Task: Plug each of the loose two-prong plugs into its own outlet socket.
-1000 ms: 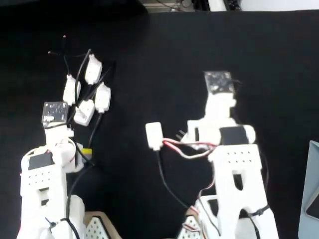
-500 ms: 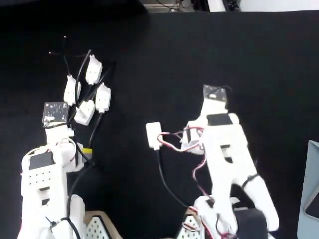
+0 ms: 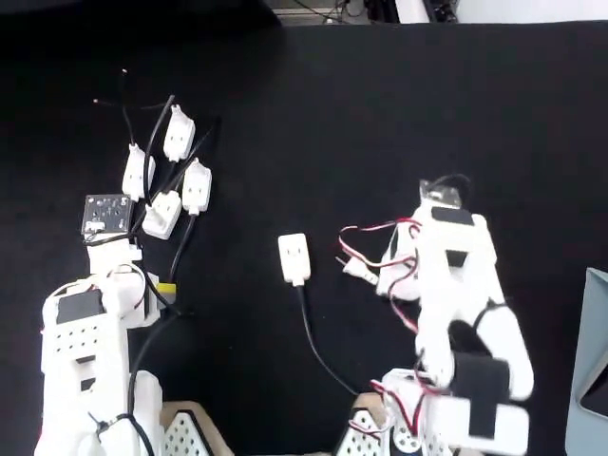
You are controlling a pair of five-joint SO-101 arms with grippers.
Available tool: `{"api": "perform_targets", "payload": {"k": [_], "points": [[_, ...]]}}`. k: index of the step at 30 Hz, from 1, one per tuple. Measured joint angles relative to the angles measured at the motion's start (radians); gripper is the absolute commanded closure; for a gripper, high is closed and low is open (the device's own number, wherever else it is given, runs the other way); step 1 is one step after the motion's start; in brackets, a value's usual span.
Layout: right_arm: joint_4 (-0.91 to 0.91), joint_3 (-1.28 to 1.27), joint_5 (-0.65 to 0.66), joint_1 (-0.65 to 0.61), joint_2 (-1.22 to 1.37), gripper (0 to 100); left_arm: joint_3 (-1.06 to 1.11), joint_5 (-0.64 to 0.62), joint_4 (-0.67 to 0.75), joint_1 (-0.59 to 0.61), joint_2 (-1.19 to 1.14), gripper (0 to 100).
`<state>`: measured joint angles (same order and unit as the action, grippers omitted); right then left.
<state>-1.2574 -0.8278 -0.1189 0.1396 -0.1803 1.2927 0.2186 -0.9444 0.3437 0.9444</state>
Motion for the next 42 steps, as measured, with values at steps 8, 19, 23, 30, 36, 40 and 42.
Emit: {"api": "perform_targets", "payload": {"k": [8, 19, 23, 30, 36, 40, 42], "points": [[0.031, 0.158, 0.071, 0.141, 0.249, 98.6, 0.0, 0.0, 0.0, 0.0, 0.0, 71], [0.183, 0.397, 0.226, 0.18, 0.43, 98.6, 0.0, 0.0, 0.0, 0.0, 0.0, 71], [0.232, 0.497, 0.262, 0.161, 0.44, 98.6, 0.014, 0.0, 0.005, 0.0, 0.0, 71], [0.284, 0.578, 0.273, 0.138, 0.414, 98.6, 0.014, 0.0, 0.006, 0.0, 0.0, 71], [0.29, 0.463, 0.273, 0.061, 0.249, 98.3, 0.014, 0.0, 0.006, 0.0, 0.0, 71], [0.276, 0.387, 0.201, 0.005, 0.157, 98.2, 0.014, 0.0, 0.006, 0.0, 0.0, 71], [0.241, 0.376, 0.12, -0.028, 0.132, 95.0, 0.014, 0.0, 0.006, 0.0, 0.0, 71]]}}
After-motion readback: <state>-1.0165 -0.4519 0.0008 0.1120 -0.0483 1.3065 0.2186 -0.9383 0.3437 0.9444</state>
